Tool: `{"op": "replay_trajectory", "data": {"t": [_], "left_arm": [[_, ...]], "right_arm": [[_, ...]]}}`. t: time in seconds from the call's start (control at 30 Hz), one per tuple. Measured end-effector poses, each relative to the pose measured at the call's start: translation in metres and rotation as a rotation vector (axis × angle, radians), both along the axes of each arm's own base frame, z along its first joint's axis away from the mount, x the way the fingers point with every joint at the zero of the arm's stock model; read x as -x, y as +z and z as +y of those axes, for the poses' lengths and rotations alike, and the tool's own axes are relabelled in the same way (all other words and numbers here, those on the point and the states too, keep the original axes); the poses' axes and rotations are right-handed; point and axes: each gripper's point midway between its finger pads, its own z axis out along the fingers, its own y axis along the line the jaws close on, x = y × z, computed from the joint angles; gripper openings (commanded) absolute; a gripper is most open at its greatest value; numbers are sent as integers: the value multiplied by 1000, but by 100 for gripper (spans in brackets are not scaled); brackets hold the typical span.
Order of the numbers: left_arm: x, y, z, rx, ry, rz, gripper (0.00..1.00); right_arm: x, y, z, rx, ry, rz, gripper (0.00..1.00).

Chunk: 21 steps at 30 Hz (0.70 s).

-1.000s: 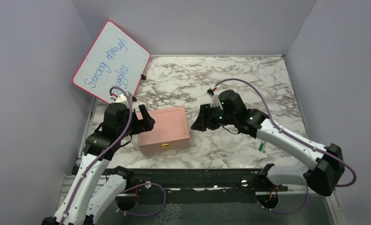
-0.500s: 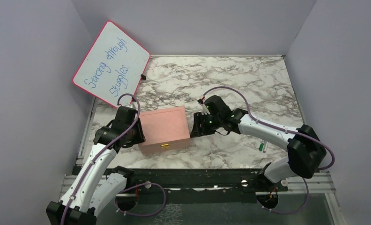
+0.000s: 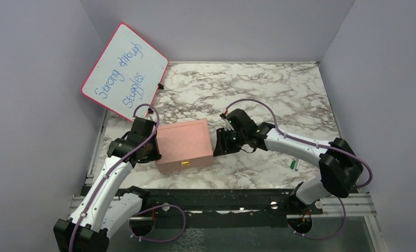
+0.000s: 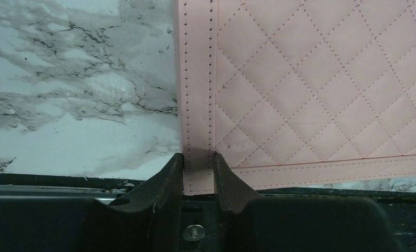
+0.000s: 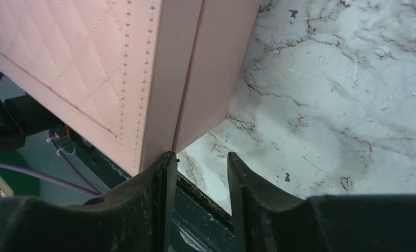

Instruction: Organize the mixed jewelry

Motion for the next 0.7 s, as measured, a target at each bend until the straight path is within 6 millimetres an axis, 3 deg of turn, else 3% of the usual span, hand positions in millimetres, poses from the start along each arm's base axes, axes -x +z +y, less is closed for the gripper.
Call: {"op": "replay_trajectory", "data": {"t": [0.1,0.2,0.3,0.4,0.57,0.7], "left_arm": [[0,0,0,-3,-2,7,18],[0,0,0,-6,-3,13,17],[0,0,0,-8,-3,18,17],[-1,0,0,-11,-4,27,17],[-1,0,0,-14,-7,34,17],[-1,-1,0,-15,-11,37,17]], "right_arm": [[-3,20,-2,-28,-13,-53,51],[-7,58,-1,-104,-13,-145,51],[-14,77,6,-139,3,-195,51],[-20,69,15,-120,27,-191,50],[-15,25,20,-31,67,-113,36],[-12,25,27,-46,85,-108,24]]}}
